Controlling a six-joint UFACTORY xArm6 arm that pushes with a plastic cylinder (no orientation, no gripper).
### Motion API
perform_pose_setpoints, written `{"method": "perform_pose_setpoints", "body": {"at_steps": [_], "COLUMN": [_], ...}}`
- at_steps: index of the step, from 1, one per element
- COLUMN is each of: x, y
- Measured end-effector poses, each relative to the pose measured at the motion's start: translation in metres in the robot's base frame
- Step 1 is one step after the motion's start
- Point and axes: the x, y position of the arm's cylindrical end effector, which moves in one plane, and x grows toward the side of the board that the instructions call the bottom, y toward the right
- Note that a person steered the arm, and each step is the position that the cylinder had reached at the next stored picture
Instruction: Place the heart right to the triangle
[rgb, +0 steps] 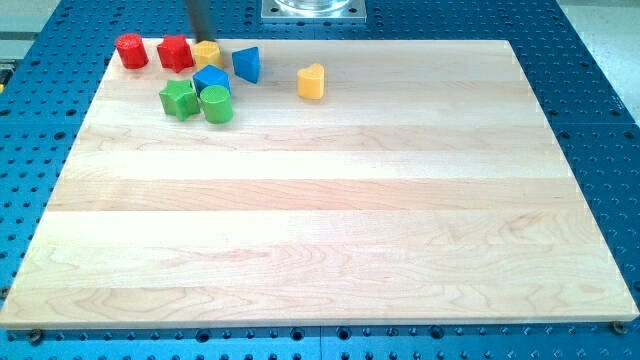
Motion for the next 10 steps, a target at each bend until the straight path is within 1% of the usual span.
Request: {"method": "perform_pose_setpoints", "body": {"at_steps": [1,2,3,4,5,6,7,8,9,10], "x": [0.002,0.049,0.087,0.078,0.155,0.142,0.106,0.136,0.085,0.085], "y": [0.098,0.105,0.147,0.226,0.158,0.113,0.119,0.182,0.196,0.130]}}
